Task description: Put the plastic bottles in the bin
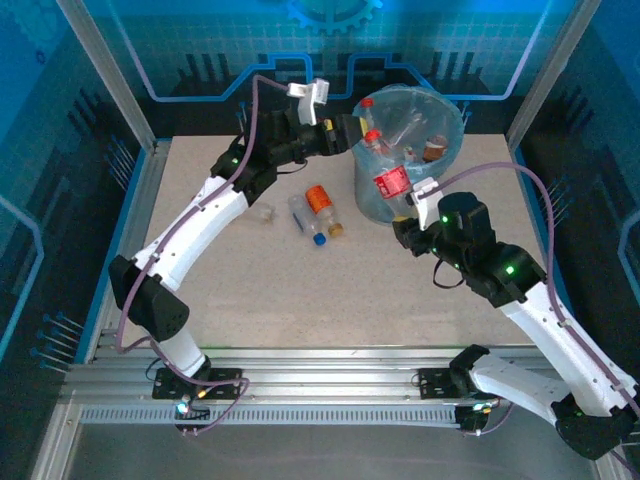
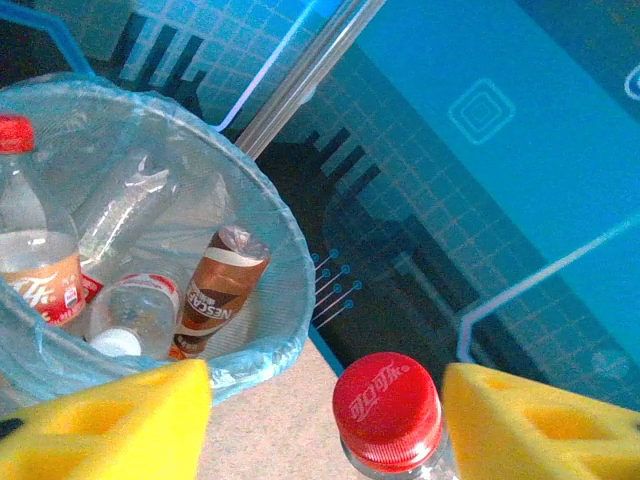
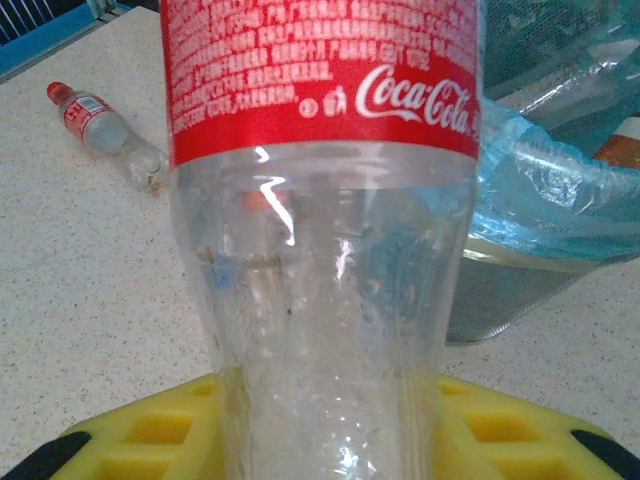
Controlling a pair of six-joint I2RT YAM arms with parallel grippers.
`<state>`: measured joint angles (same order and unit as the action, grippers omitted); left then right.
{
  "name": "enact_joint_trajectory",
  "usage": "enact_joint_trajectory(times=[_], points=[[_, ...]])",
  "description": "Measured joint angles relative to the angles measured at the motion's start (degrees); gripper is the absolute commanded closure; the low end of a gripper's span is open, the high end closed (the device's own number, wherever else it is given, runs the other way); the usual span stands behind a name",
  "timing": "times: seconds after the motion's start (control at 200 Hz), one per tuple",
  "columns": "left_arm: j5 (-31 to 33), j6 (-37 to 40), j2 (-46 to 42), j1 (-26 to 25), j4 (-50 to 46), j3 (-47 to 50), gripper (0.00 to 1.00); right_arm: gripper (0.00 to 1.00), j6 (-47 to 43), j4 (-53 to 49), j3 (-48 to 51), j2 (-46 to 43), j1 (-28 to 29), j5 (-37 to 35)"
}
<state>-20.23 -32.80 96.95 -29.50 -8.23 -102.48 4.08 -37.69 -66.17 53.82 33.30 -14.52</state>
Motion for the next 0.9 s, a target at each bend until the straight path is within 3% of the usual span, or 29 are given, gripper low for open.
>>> enact_joint_trajectory(times=[0.165, 0.53, 0.585, 0.64, 0.68, 0.9], points=[[-0.50, 0.02, -0.07, 0.59, 0.04, 0.00, 0.46, 0.63, 0.00, -0.15, -1.05, 0.92, 0.00, 0.02], [-1.31, -0.22, -1.75, 2.51, 0.00, 1.14, 0.57, 0.63, 0.20, -0.37, -1.77, 2.29, 0.00, 0.66], [-1.57, -0.24, -2.21, 2.51, -0.04, 1.53, 0.54, 0.63, 0.20, -0.37, -1.86, 2.75, 0.00, 0.70], [-1.73, -0.35, -2.51, 2.49, 0.02, 1.75, 0.41, 0.63, 0.20, -0.39, -1.88, 3.13, 0.00, 0.85], [-1.95, -0.22, -2.62, 2.51, 0.04, 1.84, 0.36, 0.63, 0.22, -0.39, -1.88, 3.26, 0.00, 1.05], [-4.37, -1.75, -1.49, 2.56, 0.24, 1.18, 0.37, 0.63, 0.37, -0.31, -1.88, 3.30, 0.00, 1.70]])
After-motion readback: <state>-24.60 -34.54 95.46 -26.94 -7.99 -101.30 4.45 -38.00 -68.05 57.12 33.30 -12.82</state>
